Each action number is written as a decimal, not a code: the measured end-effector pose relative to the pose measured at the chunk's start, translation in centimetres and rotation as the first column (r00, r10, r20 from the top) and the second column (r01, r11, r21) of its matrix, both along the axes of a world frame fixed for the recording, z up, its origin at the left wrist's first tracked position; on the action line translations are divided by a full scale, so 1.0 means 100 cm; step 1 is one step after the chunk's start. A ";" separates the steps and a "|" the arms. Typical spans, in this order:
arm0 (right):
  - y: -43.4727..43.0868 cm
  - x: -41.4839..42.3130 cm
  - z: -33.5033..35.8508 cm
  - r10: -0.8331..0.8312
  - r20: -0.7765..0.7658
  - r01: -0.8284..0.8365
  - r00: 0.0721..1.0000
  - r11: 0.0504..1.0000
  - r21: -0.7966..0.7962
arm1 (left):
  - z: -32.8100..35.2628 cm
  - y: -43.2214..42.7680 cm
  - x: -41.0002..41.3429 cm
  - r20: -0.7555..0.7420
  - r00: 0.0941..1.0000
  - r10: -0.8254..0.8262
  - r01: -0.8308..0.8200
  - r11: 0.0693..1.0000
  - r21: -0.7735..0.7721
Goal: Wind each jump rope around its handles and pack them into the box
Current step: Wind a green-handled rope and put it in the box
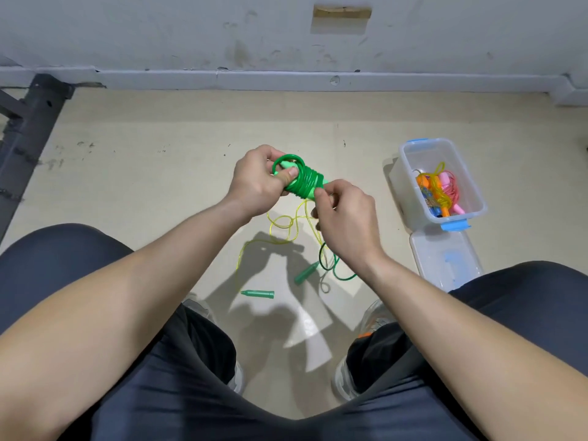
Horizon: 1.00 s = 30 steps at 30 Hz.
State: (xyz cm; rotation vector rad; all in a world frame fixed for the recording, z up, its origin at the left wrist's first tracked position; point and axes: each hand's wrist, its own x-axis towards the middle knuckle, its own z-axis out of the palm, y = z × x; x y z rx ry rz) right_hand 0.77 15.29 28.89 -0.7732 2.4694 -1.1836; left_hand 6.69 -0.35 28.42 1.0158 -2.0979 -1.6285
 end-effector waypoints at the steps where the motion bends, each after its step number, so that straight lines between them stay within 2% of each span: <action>1: -0.001 0.004 0.001 -0.027 0.087 0.033 0.996 0.997 -0.067 | 0.000 0.003 -0.001 -0.044 0.998 0.042 -0.040 0.998 0.051; 4: -0.002 0.015 -0.001 -0.017 0.191 0.046 0.981 0.987 -0.151 | 0.002 0.011 -0.004 -0.151 0.978 0.146 -0.108 0.965 0.238; 8: 0.000 0.014 -0.010 0.034 0.265 0.023 0.964 0.978 -0.210 | 0.011 0.018 -0.004 -0.192 0.958 0.214 -0.107 0.885 0.453; 11: 0.002 -0.001 -0.013 0.129 0.365 -0.041 0.922 0.970 -0.239 | 0.021 0.016 -0.003 -0.215 0.955 0.204 -0.059 0.841 0.538; 14: 0.008 -0.021 -0.011 0.188 0.346 -0.133 0.919 0.975 -0.177 | 0.028 0.010 -0.001 -0.248 0.959 0.134 0.036 0.814 0.580; 17: 0.017 -0.045 -0.001 0.296 0.226 -0.269 0.928 0.953 -0.142 | 0.032 0.004 0.004 -0.263 0.965 0.008 0.153 0.795 0.587; 21: 0.026 -0.071 0.002 0.474 0.268 -0.454 0.839 0.881 -0.137 | 0.030 -0.006 0.008 -0.250 0.952 -0.175 0.289 0.780 0.556; 23: 0.028 -0.075 -0.001 0.492 0.209 -0.495 0.845 0.868 -0.039 | 0.028 -0.010 0.011 -0.216 0.928 -0.304 0.373 0.772 0.515; 27: 0.032 -0.079 0.005 0.469 -0.058 -0.419 0.882 0.832 0.364 | 0.026 -0.014 0.014 -0.083 0.872 -0.482 0.471 0.784 0.405; 28: 0.032 -0.080 0.008 0.464 -0.091 -0.388 0.881 0.819 0.423 | 0.026 -0.016 0.014 -0.052 0.868 -0.494 0.478 0.800 0.363; 30: 0.031 -0.080 0.015 0.438 -0.085 -0.361 0.895 0.823 0.439 | 0.026 -0.019 0.015 0.011 0.868 -0.496 0.474 0.835 0.279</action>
